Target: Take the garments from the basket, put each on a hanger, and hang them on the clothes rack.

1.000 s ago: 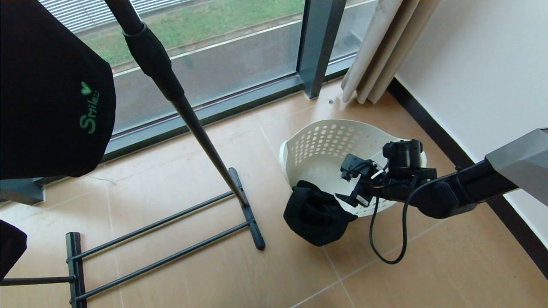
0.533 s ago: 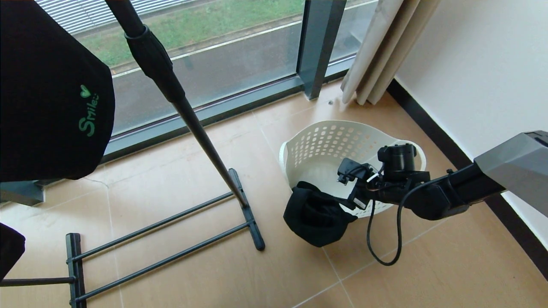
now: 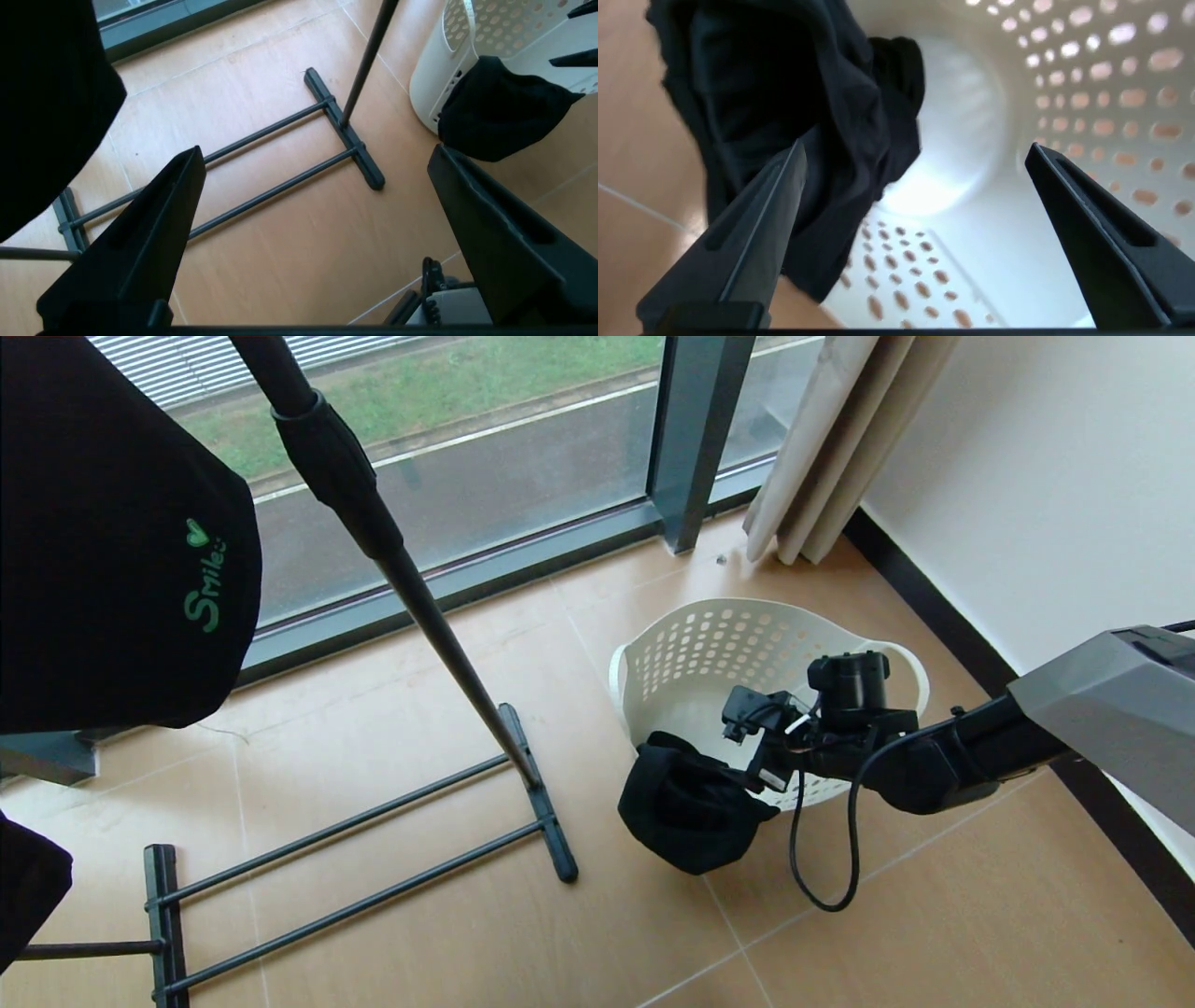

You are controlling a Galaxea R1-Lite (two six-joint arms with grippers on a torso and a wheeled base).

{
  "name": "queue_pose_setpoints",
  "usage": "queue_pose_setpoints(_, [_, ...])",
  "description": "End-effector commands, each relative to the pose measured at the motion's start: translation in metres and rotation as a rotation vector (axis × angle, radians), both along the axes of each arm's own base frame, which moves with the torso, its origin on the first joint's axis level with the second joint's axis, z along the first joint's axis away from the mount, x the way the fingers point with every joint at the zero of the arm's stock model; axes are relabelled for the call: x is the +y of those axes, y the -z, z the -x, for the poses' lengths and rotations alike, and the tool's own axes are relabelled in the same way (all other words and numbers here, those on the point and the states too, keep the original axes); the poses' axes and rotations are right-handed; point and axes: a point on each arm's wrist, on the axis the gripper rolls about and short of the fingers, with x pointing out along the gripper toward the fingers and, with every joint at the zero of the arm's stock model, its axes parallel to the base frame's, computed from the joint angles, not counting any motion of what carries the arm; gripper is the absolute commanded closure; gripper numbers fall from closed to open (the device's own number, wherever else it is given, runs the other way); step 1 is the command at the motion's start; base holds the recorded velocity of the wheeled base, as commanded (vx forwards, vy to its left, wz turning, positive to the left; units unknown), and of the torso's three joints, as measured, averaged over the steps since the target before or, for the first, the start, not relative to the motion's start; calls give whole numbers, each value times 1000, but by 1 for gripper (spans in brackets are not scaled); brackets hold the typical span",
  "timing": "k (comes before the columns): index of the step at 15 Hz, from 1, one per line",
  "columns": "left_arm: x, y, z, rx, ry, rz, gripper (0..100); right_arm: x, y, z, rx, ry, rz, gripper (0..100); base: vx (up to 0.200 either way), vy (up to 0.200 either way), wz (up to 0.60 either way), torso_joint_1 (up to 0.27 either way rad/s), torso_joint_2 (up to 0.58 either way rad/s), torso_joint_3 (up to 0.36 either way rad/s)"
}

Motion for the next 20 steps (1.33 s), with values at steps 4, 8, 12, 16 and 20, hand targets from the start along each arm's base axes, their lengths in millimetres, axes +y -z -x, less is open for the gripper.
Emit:
queue_pose_setpoints(4, [0,0,0,1,-8,3,0,18,13,-10,-12,-52,30,0,0,0,0,0,0,0])
queue_pose_setpoints(8, [0,0,0,1,-8,3,0,20,29,-18,4,-47,43,0,0,0,0,0,0,0])
queue_pose_setpoints(12, [0,0,0,2,-11,6,0,18,36,-26,2,-20,52,0,0,0,0,0,0,0])
queue_pose_setpoints(16, [0,0,0,2,-11,6,0,20,44,-33,1,-18,51,0,0,0,0,0,0,0])
queue_pose_setpoints(20, [0,0,0,2,-12,8,0,22,47,-39,-7,-15,51,0,0,0,0,0,0,0])
